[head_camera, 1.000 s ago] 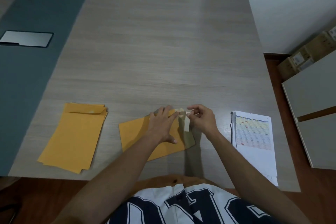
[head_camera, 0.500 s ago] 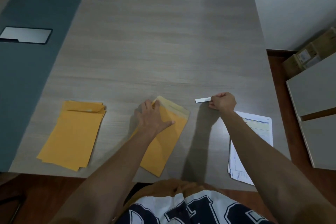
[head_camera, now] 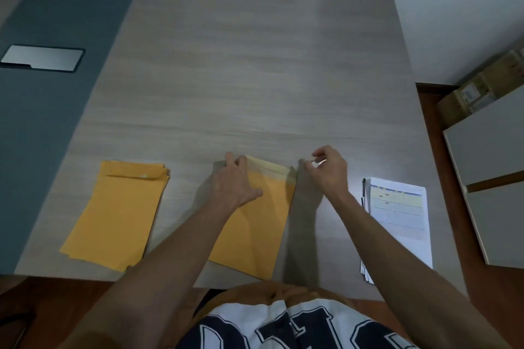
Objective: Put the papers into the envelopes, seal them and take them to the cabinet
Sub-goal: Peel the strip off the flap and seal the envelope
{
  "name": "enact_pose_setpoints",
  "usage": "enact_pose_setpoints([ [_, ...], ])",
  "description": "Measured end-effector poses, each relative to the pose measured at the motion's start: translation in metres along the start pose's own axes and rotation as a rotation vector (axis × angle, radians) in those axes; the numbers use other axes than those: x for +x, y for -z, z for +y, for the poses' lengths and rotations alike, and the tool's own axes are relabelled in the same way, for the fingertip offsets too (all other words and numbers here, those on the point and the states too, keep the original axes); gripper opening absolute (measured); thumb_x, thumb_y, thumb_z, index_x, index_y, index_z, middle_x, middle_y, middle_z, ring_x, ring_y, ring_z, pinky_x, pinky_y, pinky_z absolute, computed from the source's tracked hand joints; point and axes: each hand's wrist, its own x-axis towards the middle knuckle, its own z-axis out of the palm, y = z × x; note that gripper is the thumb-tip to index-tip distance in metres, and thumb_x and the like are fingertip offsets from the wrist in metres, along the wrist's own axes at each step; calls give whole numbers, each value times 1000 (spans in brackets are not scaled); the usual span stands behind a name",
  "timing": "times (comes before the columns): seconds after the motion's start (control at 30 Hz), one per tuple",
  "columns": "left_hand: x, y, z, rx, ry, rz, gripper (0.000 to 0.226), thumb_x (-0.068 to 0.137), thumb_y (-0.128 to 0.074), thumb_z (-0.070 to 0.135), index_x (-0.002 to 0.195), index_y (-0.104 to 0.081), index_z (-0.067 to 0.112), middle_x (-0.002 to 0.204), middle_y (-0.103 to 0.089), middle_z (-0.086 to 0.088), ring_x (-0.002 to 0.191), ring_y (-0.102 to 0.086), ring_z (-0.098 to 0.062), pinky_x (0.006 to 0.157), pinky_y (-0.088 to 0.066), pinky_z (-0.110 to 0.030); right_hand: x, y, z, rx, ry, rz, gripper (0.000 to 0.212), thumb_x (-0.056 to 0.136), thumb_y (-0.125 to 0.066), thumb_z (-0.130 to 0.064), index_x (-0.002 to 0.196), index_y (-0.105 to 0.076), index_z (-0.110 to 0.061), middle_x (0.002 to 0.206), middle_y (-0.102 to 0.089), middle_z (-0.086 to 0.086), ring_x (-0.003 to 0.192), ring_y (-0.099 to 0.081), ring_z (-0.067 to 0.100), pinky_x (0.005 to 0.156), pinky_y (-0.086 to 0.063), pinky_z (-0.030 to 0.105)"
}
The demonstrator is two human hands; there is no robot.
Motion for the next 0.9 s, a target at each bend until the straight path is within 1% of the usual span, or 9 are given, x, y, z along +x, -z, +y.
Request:
enact_pose_setpoints([
  [0.1, 5, 2, -5, -24, -29, -31, 107, 63, -75, 63, 149, -17, 36, 142, -19, -11, 103, -59, -34, 77, -55, -37, -24, -18, -12, -304, 233, -291, 79, 66, -84, -41, 134, -51, -19, 130, -57, 1, 123, -45, 22, 101, -41, 34],
  [0.17, 7, 3, -9, -22, -72, -10, 100, 62, -78, 61, 143, -26, 37, 137, -24, -11, 101, -58, -32, 77, -56, -38, -34, -26, -18, -427, 324, -371, 92, 65, -85, -42, 143, -42, -16, 138, -52, 4, 131, -37, 26, 108, -30, 33],
  [0.27, 5, 1, -16, 6, -199, 146, 77, 62, -83, 55, 123, -44, 28, 124, -36, -6, 105, -51, -27, 79, -52, -36, -48, -35, -29, -500, 381, -300, 77, 75, -77, -25, 142, -42, -14, 132, -54, 7, 125, -41, 27, 107, -33, 31],
  [0.37, -3, -3, -27, 11, -384, 192, 55, 72, -82, 39, 114, -51, 20, 128, -45, -5, 115, -47, -27, 88, -49, -38, -69, -45, -35, -530, 426, -243, 53, 83, -60, -6, 134, -49, -13, 122, -55, 7, 117, -45, 26, 97, -41, 30],
  [0.5, -19, -10, -45, 37, -492, 121, 47, 82, -59, 9, 129, -53, 10, 139, -49, -9, 129, -44, -28, 105, -39, -37, -94, -56, -27, -546, 329, -341, 37, 93, -50, -19, 128, -49, -7, 126, -48, 11, 119, -41, 26, 94, -42, 32],
  [0.63, -26, -12, -60, 32, -557, 63, 56, 95, -45, 5, 150, -35, 6, 160, -27, -10, 147, -25, -24, 121, -17, -34, -103, -73, -30, -651, 343, -306, 56, 100, -39, -34, 151, -27, -14, 155, -31, 8, 136, -32, 26, 112, -28, 34],
  [0.7, -26, -11, -65, 162, -582, -3, 56, 103, -32, 12, 156, -17, 8, 165, -9, -8, 152, -10, -21, 123, -7, -33, -107, -84, -38, -719, 359, -316, 57, 104, -24, -42, 155, -15, -19, 162, -18, -1, 145, -21, 27, 114, -23, 40],
  [0.8, -29, -12, -68, 359, -608, 2, 56, 106, -21, 23, 157, -3, 7, 165, 3, -10, 153, 2, -22, 123, -4, -36, -110, -100, -43, -812, 351, -352, 54, 105, -10, -43, 156, -10, -25, 163, -13, -6, 150, -10, 27, 113, -21, 44],
  [0.9, -33, -11, -69, 389, -579, 9, 57, 106, -18, 28, 157, 1, 7, 165, 6, -10, 152, 4, -23, 124, -5, -37, -109, -103, -39, -823, 316, -343, 51, 105, -11, -40, 155, -11, -27, 162, -16, -7, 151, -5, 25, 118, -11, 48],
])
